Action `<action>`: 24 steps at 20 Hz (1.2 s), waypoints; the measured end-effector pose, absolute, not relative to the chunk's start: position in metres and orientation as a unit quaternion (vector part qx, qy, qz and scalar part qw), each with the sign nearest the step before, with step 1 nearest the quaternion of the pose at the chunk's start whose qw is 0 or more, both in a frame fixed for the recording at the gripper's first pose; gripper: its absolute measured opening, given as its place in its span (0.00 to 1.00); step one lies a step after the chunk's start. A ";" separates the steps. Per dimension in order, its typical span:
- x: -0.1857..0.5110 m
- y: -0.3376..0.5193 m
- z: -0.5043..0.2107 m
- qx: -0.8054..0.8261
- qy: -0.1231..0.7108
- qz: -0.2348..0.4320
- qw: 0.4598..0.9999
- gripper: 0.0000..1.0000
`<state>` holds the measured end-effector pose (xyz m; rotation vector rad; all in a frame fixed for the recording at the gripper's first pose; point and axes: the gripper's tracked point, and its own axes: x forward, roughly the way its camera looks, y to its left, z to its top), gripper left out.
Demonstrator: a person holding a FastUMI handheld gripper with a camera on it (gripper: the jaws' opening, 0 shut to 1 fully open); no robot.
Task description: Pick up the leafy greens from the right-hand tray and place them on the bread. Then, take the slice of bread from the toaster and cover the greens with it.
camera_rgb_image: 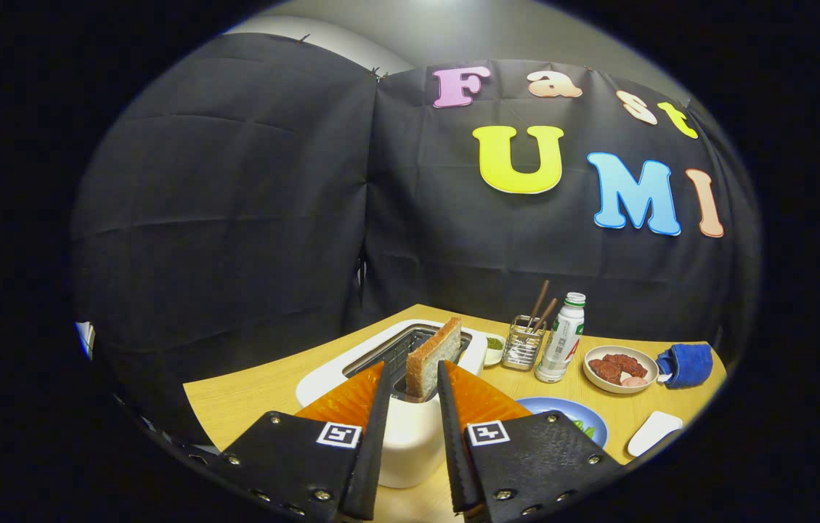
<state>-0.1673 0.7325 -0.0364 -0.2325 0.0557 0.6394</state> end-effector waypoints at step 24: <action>-0.130 0.747 -0.033 -0.089 0.055 0.234 0.967 0.08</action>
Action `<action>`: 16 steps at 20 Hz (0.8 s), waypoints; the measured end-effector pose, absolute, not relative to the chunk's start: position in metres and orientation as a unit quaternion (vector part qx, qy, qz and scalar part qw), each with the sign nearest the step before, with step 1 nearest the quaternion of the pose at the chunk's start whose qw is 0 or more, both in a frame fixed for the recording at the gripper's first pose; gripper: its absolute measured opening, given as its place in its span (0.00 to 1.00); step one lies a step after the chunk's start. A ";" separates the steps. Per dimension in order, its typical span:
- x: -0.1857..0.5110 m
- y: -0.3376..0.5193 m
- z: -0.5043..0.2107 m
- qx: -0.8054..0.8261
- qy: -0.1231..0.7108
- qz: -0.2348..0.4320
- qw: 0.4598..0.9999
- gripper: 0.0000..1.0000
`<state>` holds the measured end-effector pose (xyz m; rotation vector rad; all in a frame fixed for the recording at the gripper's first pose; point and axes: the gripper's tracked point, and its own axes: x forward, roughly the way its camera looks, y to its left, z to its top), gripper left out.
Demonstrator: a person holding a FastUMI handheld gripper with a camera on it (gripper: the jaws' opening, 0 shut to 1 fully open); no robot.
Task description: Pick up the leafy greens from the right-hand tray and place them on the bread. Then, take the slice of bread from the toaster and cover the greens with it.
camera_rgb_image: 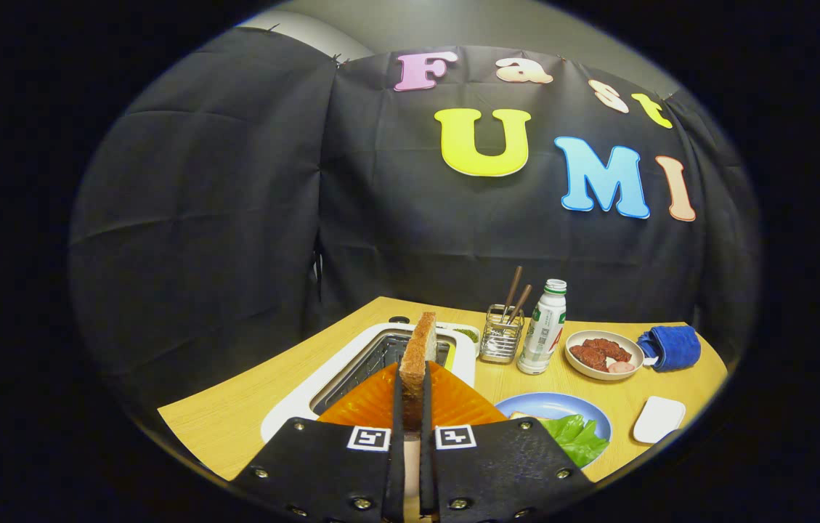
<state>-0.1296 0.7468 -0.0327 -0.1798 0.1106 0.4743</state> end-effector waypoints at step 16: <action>-0.162 0.716 0.038 -0.053 0.003 0.273 0.961 0.08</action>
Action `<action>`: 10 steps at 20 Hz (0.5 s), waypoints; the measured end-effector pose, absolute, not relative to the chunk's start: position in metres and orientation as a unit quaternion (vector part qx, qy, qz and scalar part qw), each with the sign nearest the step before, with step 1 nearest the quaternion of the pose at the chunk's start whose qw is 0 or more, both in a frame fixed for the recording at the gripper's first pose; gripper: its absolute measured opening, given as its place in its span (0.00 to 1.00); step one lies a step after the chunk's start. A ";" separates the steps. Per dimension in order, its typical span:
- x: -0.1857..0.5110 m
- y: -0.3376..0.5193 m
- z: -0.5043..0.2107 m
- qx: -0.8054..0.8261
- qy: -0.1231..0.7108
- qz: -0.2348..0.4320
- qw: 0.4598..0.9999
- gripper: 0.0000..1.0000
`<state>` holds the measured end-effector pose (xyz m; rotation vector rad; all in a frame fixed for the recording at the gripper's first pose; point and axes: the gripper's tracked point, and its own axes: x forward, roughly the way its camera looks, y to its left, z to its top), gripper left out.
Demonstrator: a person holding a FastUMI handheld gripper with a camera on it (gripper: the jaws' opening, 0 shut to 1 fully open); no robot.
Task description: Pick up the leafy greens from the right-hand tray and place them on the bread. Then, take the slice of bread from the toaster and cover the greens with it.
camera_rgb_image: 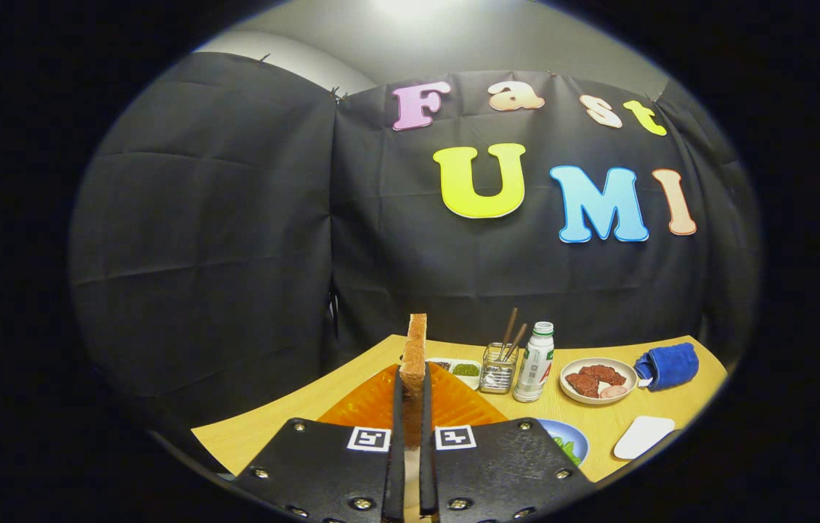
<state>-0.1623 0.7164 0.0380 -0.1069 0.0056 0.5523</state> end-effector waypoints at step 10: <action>-0.146 0.646 0.034 -0.042 0.021 0.242 0.969 0.08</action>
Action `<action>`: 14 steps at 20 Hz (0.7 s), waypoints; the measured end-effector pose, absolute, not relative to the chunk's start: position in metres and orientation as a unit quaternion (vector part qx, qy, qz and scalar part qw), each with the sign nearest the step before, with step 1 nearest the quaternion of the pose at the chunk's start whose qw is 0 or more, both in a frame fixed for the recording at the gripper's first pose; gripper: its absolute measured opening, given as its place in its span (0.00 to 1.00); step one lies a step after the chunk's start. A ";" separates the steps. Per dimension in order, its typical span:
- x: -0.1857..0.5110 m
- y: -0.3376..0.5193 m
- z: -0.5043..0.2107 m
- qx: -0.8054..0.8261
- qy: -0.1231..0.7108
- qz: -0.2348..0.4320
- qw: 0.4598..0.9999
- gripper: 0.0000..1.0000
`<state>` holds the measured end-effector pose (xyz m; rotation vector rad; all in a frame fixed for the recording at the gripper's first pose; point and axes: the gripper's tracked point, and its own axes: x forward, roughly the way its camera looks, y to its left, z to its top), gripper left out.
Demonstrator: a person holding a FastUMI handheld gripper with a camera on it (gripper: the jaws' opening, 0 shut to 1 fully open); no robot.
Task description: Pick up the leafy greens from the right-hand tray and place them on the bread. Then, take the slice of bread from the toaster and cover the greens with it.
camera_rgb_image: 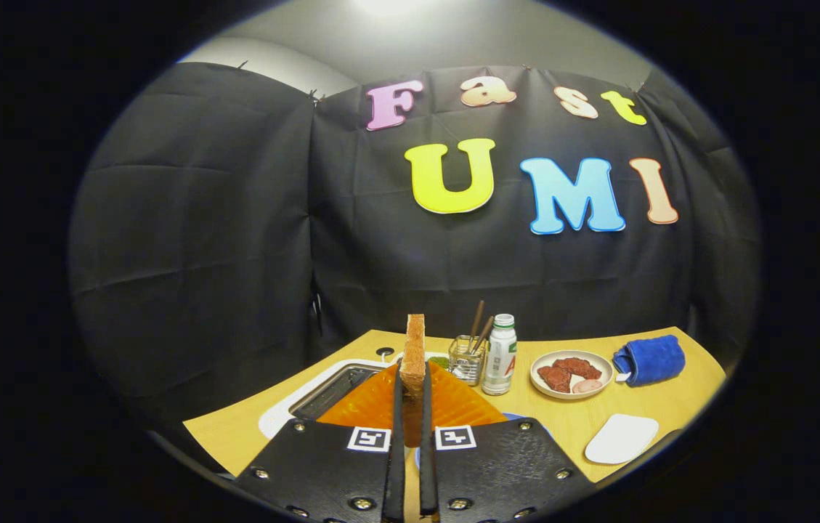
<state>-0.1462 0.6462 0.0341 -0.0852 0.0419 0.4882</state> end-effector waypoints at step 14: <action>-0.119 0.596 -0.008 -0.044 0.063 0.200 0.977 0.08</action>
